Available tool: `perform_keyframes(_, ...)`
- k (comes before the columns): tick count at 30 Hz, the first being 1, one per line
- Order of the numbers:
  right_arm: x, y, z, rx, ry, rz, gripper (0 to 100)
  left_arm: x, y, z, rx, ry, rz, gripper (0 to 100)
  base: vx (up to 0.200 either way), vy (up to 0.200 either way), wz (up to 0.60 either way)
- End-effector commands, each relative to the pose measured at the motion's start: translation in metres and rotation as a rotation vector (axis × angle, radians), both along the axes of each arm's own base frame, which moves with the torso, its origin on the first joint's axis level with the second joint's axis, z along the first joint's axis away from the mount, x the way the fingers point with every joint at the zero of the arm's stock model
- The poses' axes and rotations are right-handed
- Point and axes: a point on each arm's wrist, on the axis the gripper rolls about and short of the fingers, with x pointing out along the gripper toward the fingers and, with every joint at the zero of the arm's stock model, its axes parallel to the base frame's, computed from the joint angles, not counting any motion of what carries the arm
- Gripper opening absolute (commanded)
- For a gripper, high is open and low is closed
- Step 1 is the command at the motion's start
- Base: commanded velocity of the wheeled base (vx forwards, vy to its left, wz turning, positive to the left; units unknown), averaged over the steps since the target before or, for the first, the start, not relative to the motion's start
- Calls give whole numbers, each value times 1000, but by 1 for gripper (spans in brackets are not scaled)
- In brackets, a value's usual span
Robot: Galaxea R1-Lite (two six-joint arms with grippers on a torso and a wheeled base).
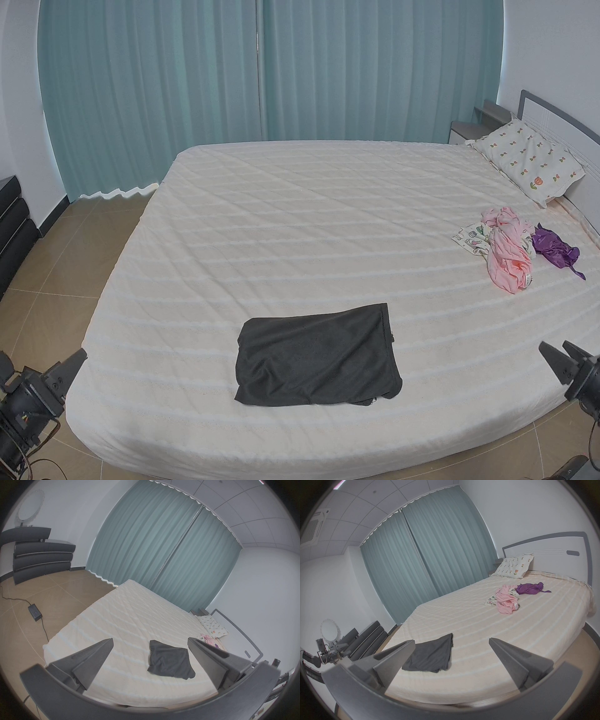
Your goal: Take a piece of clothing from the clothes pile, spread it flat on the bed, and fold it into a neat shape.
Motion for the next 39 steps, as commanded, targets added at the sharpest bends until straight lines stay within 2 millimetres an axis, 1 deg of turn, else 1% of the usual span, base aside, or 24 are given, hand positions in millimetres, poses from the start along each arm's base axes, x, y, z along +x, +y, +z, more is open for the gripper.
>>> perform_keyframes(1,-60,-7,-19,-47,-133,-6,100,-50,-9,-10,59,-126,-52,100,0,0,0)
perform_keyframes(2,-65,-7,-23,-59,-138,-4,100,-53,-10,-13,66,-118,-72,100,0,0,0)
perform_keyframes(3,-66,-7,-24,-60,-139,-4,100,-53,-10,-14,67,-119,-75,100,0,0,0)
perform_keyframes(5,-78,-8,-38,-94,-145,-10,100,-63,-11,-20,79,-126,-125,100,0,0,0)
perform_keyframes(8,-88,-8,-51,-135,-173,-25,100,-73,-11,-30,84,-138,-145,100,0,0,0)
perform_keyframes(10,-92,-8,-53,-140,-182,-53,100,-80,-11,-36,84,-145,-150,100,0,0,0)
perform_keyframes(14,-95,-7,-54,-170,-228,-70,100,-91,-12,-36,89,-200,-152,100,0,0,0)
perform_keyframes(16,-95,-8,-54,-185,-233,-82,100,-94,-11,-37,113,-228,-153,100,0,0,0)
perform_keyframes(18,-95,-8,-54,-194,-233,-84,100,-96,-11,-39,160,-260,-154,100,0,0,0)
perform_keyframes(20,-95,-8,-54,-228,-237,-83,100,-95,-10,-41,216,-263,-111,100,0,0,0)
perform_keyframes(25,-95,-9,-53,-392,-264,-119,100,-91,-5,-47,406,-245,85,100,0,0,0)
perform_keyframes(26,-95,-9,-53,-428,-270,-117,100,-90,-3,-47,466,-253,159,100,0,0,0)
perform_keyframes(28,-95,-9,-53,-447,-263,-118,100,-90,-1,-47,533,-230,269,100,0,0,0)
perform_keyframes(29,-95,-9,-53,-449,-265,-117,100,-91,0,-48,547,-216,297,100,0,0,0)
perform_keyframes(36,-95,-9,-53,-445,-258,-138,100,-90,0,-48,569,-209,296,100,0,0,0)
perform_keyframes(37,-95,-12,-53,-455,-222,-261,100,-90,0,-48,557,-214,279,100,0,0,0)
perform_keyframes(38,-96,-13,-53,-457,-216,-281,100,-90,0,-48,555,-217,267,100,0,0,0)
perform_keyframes(39,-96,-14,-53,-455,-203,-332,100,-90,-2,-48,543,-231,214,100,0,0,0)
